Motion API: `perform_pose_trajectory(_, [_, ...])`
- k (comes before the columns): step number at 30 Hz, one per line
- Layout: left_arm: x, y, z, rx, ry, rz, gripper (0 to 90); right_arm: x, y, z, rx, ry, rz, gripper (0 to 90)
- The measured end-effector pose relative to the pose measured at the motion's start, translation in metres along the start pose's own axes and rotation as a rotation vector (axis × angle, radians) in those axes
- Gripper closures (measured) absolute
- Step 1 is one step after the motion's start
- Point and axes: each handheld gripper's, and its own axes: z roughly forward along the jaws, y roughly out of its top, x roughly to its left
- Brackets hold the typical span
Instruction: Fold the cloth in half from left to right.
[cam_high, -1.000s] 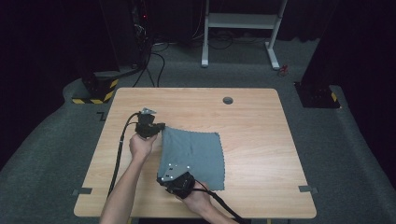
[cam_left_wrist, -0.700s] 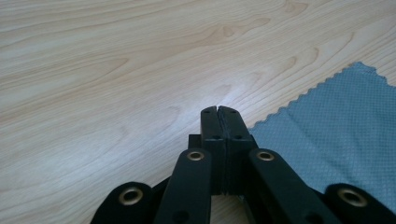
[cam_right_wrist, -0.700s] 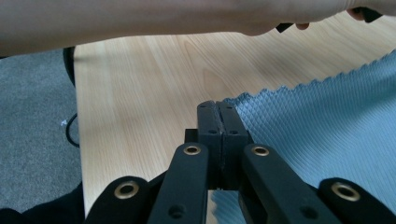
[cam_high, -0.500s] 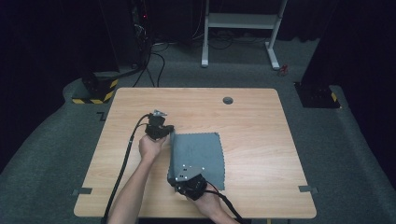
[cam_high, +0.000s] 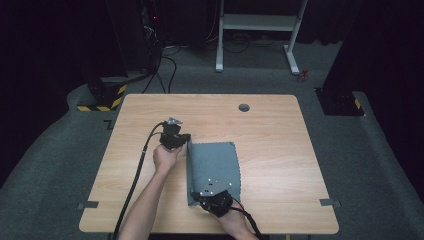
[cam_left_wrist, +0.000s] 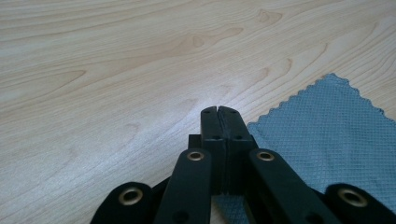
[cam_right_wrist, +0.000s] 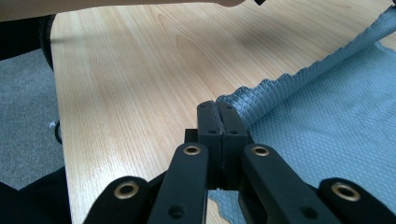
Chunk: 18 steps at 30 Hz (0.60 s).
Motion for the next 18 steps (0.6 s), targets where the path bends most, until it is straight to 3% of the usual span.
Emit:
perform_pose_trajectory(2, [-0.007,0.004,0.002,0.017,0.014,0.049,89.6,0.0,-0.001,-0.002,-0.001,-0.003,0.004,90.0])
perform_pose_trajectory(3, [-0.01,0.006,0.002,0.01,0.001,0.054,89.6,-0.001,-0.002,-0.003,-0.003,0.0,0.001,90.0])
perform_pose_trajectory(6, [-0.016,0.011,0.004,-0.006,-0.026,0.039,89.6,0.0,-0.005,-0.005,-0.005,-0.009,-0.001,90.0])
perform_pose_trajectory(10, [-0.021,0.014,0.01,0.006,-0.029,0.059,89.7,-0.003,-0.009,-0.011,-0.01,-0.019,0.01,90.0])
perform_pose_trajectory(12, [-0.024,0.015,0.013,0.011,-0.042,0.041,89.7,-0.004,-0.012,-0.014,-0.013,-0.026,0.012,90.0])
perform_pose_trajectory(18, [-0.033,0.021,0.019,0.007,-0.052,0.059,89.7,-0.01,-0.02,-0.023,-0.017,-0.042,0.027,90.0])
